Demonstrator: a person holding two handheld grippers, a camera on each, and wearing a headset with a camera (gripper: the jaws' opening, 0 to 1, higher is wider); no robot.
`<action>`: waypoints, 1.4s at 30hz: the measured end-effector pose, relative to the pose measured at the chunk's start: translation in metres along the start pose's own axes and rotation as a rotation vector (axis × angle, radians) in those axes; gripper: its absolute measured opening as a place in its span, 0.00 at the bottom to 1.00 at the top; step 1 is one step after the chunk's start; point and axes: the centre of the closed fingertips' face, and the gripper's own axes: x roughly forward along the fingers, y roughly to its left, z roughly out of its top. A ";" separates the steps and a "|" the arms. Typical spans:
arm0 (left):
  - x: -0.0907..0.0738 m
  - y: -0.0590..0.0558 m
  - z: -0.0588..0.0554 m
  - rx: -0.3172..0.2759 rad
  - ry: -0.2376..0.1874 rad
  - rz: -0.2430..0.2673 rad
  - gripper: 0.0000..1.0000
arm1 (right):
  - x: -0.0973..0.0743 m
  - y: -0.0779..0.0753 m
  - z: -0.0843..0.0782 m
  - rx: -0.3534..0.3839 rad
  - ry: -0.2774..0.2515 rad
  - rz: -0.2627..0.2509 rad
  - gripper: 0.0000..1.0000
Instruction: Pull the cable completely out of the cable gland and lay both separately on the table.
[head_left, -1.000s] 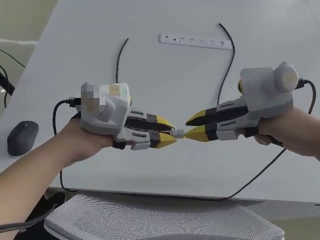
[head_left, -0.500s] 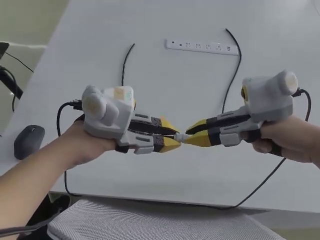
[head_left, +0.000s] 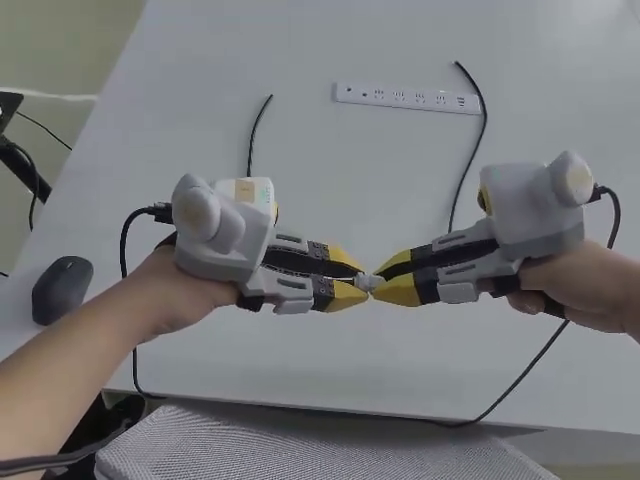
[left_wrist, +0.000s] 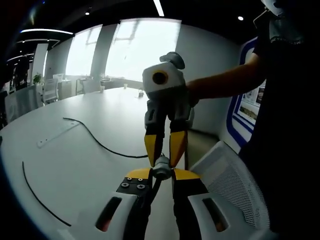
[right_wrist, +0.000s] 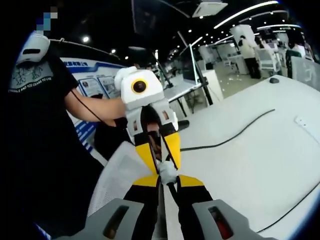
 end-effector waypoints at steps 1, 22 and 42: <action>0.000 0.001 0.000 -0.001 -0.002 0.000 0.15 | 0.000 0.001 0.000 -0.014 0.003 -0.009 0.08; -0.004 -0.006 0.001 -0.171 -0.043 -0.056 0.15 | 0.001 0.004 -0.002 -0.654 0.188 -0.344 0.07; -0.002 -0.009 -0.001 -0.152 -0.025 -0.032 0.15 | 0.000 0.001 -0.006 -0.590 0.182 -0.357 0.10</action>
